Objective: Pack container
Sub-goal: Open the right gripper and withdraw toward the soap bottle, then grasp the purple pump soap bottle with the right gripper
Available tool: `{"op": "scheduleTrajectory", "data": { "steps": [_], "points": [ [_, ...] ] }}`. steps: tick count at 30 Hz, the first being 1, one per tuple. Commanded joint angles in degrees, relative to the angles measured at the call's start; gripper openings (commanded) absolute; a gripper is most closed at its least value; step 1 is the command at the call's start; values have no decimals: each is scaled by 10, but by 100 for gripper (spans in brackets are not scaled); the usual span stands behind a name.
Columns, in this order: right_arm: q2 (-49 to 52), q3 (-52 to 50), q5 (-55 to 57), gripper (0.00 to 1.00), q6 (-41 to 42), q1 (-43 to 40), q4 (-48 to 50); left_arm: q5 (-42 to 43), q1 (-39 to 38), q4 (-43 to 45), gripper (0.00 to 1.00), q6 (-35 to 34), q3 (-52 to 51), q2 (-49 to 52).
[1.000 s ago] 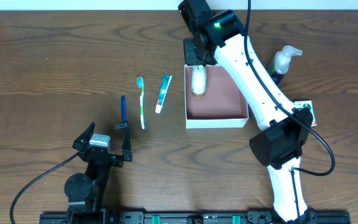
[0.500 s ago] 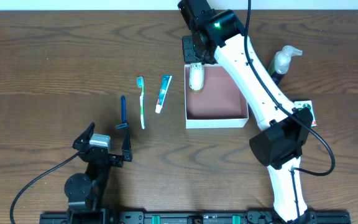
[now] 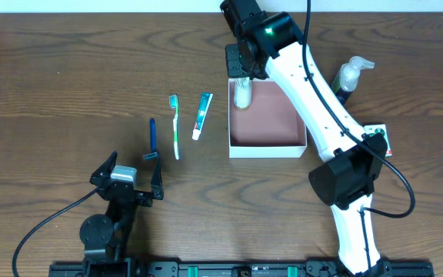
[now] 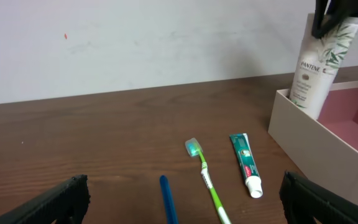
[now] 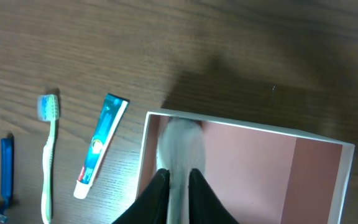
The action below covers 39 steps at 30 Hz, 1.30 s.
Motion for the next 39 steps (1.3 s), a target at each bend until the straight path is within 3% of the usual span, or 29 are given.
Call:
{"op": "scheduleTrajectory", "data": {
  "steps": [1,5,17,21,24,26,33,39],
  "points": [
    [-30,4,4,16,-4,-6,1,10,3,-17,98,6,-12,-3],
    [-30,4,4,20,-4,-6,0,10,3,-17,98,6,-12,-3],
    [-70,5,15,46,-31,-28,15,10,3,-17,98,6,-12,-3],
    [-127,5,21,63,-50,-65,5,10,3,-17,98,6,-12,-3],
    [-172,5,27,87,-88,-104,-23,10,3,-17,98,6,-12,-3],
    [-195,5,46,93,-89,-132,-45,10,3,-17,98,6,-12,-3],
    [-210,4,30,99,-71,-236,-120,10,3,-17,98,6,-12,-3],
    [-181,3,-88,99,-35,-285,-131,10,3,-17,98,6,-12,-3]
  ]
}}
